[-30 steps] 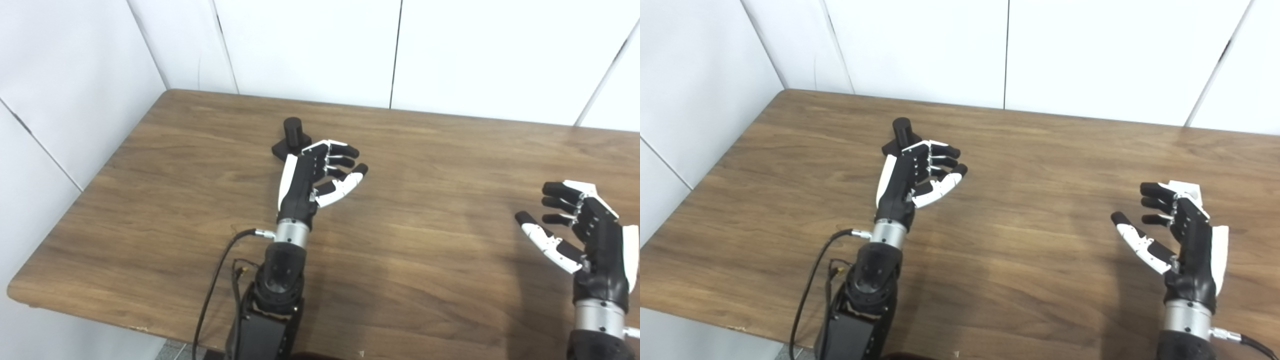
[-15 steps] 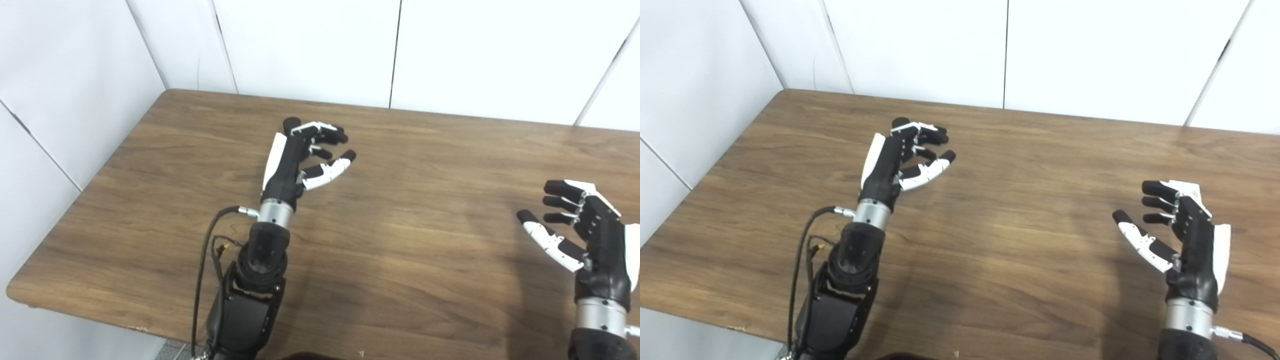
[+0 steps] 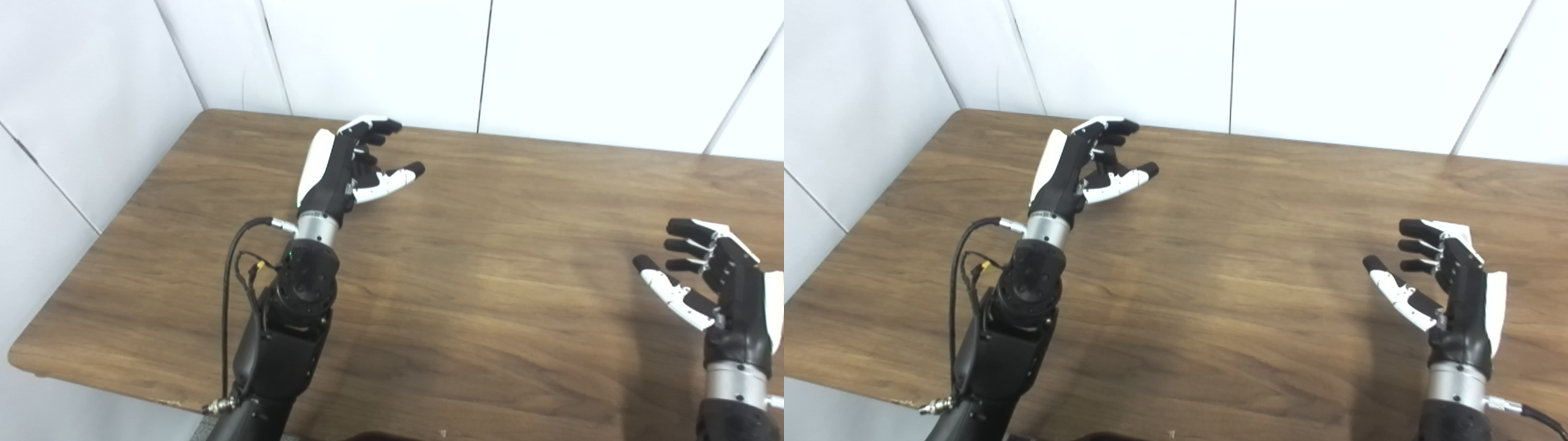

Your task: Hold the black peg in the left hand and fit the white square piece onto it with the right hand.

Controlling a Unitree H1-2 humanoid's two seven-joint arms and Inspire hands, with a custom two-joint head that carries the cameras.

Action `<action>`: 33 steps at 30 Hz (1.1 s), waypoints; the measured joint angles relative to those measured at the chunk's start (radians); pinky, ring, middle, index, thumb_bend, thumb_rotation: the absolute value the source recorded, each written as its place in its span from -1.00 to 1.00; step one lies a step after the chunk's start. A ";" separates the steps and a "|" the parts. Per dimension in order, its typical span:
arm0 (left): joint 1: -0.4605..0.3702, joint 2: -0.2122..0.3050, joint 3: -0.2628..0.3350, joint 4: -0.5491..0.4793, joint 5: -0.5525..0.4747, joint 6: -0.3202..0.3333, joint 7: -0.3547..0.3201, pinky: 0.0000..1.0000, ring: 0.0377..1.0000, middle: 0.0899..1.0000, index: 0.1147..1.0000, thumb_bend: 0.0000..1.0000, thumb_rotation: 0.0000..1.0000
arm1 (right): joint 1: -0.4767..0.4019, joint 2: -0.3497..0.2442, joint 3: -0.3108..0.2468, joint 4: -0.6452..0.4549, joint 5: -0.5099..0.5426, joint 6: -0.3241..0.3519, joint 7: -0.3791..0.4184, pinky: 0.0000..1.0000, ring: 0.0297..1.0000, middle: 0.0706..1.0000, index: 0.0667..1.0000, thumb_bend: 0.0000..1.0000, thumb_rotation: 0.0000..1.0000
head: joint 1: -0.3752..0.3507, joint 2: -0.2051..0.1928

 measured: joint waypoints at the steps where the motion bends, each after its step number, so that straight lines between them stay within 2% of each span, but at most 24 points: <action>1: -0.005 0.007 -0.002 0.000 0.007 0.002 -0.005 0.28 0.49 0.48 0.35 0.41 -0.44 | 0.000 -0.001 0.000 0.000 0.000 0.000 0.000 0.08 0.29 0.32 0.24 0.16 -1.00 | 0.000 0.000; 9: -0.067 0.031 0.008 0.025 0.028 0.009 -0.019 0.32 0.52 0.52 0.36 0.42 -0.46 | -0.001 -0.005 0.000 -0.001 0.000 0.000 0.000 0.07 0.28 0.31 0.22 0.16 -1.00 | -0.005 -0.003; 14: -0.094 0.053 0.006 0.081 0.049 0.017 -0.023 0.14 0.44 0.51 0.36 0.44 -0.37 | -0.001 -0.006 0.000 0.000 0.000 0.000 0.000 0.06 0.29 0.31 0.23 0.16 -1.00 | -0.005 -0.005; 18: -0.118 0.098 -0.011 0.117 0.098 0.019 -0.023 0.12 0.46 0.52 0.36 0.45 -0.34 | 0.000 -0.007 -0.001 0.000 0.004 -0.003 0.000 0.05 0.28 0.30 0.22 0.16 -1.00 | -0.002 -0.005; 23: -0.150 0.134 -0.021 0.154 0.148 0.023 -0.023 0.24 0.56 0.58 0.36 0.45 -0.36 | 0.000 -0.006 -0.001 -0.001 0.005 -0.003 -0.001 0.04 0.28 0.30 0.22 0.16 -1.00 | -0.003 -0.005; 27: -0.158 0.152 -0.039 0.180 0.189 0.025 -0.024 0.25 0.56 0.59 0.37 0.47 -0.36 | 0.001 -0.005 -0.002 -0.001 0.006 -0.003 -0.001 0.07 0.29 0.31 0.22 0.15 -1.00 | -0.003 -0.005; 30: -0.158 0.170 -0.058 0.198 0.235 0.043 -0.026 0.27 0.59 0.63 0.40 0.48 -0.28 | 0.001 -0.006 -0.003 -0.001 0.006 -0.003 -0.002 0.06 0.28 0.29 0.21 0.16 -1.00 | -0.003 -0.005; 33: -0.160 0.187 -0.074 0.214 0.276 0.053 -0.031 0.38 0.66 0.69 0.43 0.52 -0.21 | 0.001 -0.006 -0.005 -0.001 0.006 -0.003 -0.004 0.05 0.27 0.29 0.21 0.17 -1.00 | -0.003 -0.002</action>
